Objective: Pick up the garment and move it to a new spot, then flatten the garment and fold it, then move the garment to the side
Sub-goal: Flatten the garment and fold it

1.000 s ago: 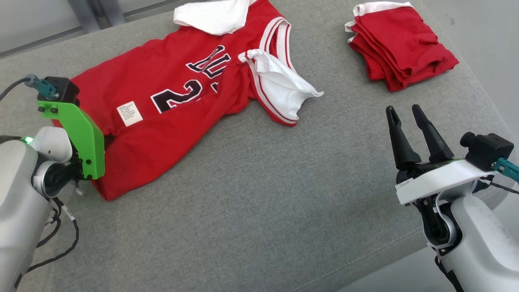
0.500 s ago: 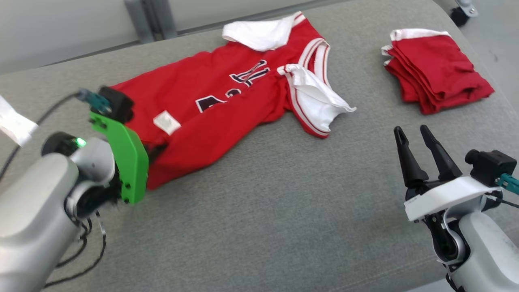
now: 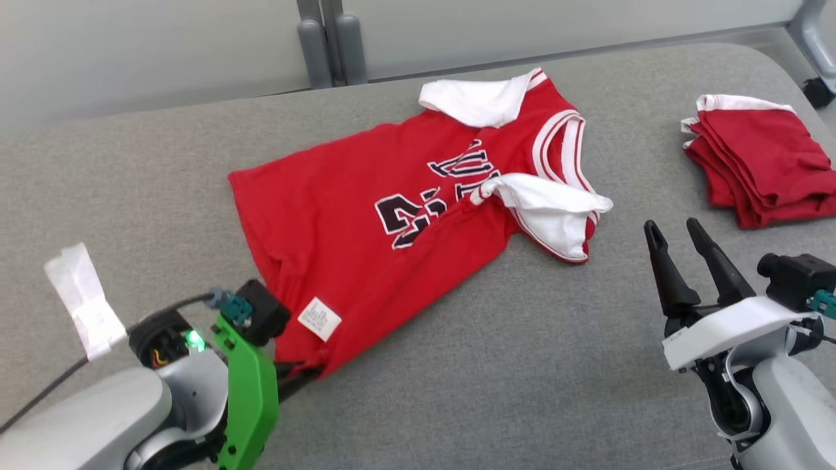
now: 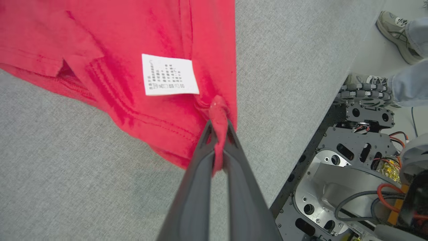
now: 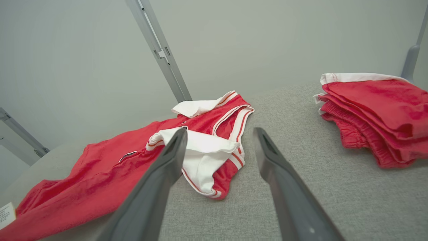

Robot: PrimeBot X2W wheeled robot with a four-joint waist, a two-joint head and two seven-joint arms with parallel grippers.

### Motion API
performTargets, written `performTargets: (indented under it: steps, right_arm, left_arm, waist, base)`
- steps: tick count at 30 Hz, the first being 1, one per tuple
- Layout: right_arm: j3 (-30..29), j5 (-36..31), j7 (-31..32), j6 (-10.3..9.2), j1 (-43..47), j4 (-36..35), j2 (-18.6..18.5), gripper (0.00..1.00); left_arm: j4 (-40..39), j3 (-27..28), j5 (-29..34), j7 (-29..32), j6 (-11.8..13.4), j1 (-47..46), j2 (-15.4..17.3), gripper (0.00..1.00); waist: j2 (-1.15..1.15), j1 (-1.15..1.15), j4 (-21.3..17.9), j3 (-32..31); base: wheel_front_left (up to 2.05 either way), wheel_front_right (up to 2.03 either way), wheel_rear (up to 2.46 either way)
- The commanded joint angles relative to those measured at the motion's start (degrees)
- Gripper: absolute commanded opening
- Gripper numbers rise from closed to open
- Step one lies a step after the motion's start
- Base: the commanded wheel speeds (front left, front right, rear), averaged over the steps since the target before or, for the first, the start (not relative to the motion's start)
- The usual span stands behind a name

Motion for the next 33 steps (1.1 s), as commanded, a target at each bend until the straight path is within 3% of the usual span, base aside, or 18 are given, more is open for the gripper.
performTargets:
  steps: [1, 2, 3, 4, 14, 16, 20, 23, 27, 33]
  right_arm:
    - [-0.4, -0.5, 0.2, -0.02, 1.0, -0.4, -0.2, 1.00]
    - [-0.6, -0.5, 0.3, -0.02, 1.3, -0.5, -0.2, 1.00]
    - [-0.9, -0.6, 0.4, -0.02, 1.6, -0.5, -0.2, 1.00]
    - [-1.2, -0.7, 0.4, -0.02, 1.9, -0.5, -0.1, 1.00]
    - [-3.3, -1.7, 1.9, -0.02, 4.3, -1.3, -0.1, 1.00]
    - [-3.7, -2.0, 2.0, -0.01, 4.8, -1.6, 0.2, 1.00]
    - [-4.0, -2.6, 2.8, -0.01, 5.9, -1.7, 0.8, 1.00]
    - [-3.2, -3.7, 4.3, -0.02, 5.3, -0.9, 0.8, 1.00]
    - [-1.6, -7.3, 6.4, -0.02, 1.8, 1.8, -0.2, 1.00]
    - [1.1, -16.5, 9.7, -0.03, -5.1, 10.4, -0.8, 1.00]
  left_arm:
    - [-0.5, -1.2, 0.1, -1.1, -0.1, 0.9, 0.8, 0.00]
    - [-0.5, -1.8, 0.8, -1.5, -0.1, 1.2, 1.0, 0.01]
    - [-0.2, -2.4, 1.4, -2.0, -0.1, 1.7, 1.2, 0.46]
    - [0.3, -2.8, 1.9, -2.4, -0.1, 2.1, 1.3, 1.00]
    - [6.2, -1.1, 0.2, -12.8, 0.0, 0.7, 2.9, 1.00]
    - [7.4, 0.8, -0.6, -15.9, 1.4, 1.1, 3.1, 1.00]
    - [7.0, 5.0, -2.6, -22.6, 8.1, 3.8, 2.5, 1.00]
    - [5.7, 7.8, -3.1, -28.5, 15.1, 6.6, 1.3, 1.00]
    - [4.3, 10.6, -4.3, -35.1, 22.3, 10.5, -0.5, 1.00]
    - [3.7, 15.6, -2.9, -40.2, 28.8, 15.8, -5.3, 1.00]
  waist:
    - [0.00, 0.00, 0.9, -0.7]
    - [0.00, 0.00, 1.0, -0.7]
    - [0.00, 0.00, 1.3, -0.8]
    - [0.00, 0.00, 1.5, -0.9]
    - [0.00, 0.00, 3.2, -2.9]
    - [0.00, 0.00, 3.3, -3.4]
    - [0.00, 0.00, 3.4, -4.2]
    - [0.00, 0.00, 3.8, -4.2]
    - [0.00, 0.00, 4.5, -3.6]
    - [0.00, 0.00, 6.9, -2.1]
  base:
    - [0.00, 0.00, 0.00]
    - [0.00, 0.00, 0.00]
    - [0.00, 0.00, 0.00]
    - [0.00, 0.00, 0.00]
    - [0.00, 0.00, 0.00]
    - [0.00, 0.00, 0.00]
    - [0.00, 0.00, 0.00]
    - [0.00, 0.00, 0.00]
    - [0.00, 0.00, 0.00]
    - [0.00, 0.00, 0.00]
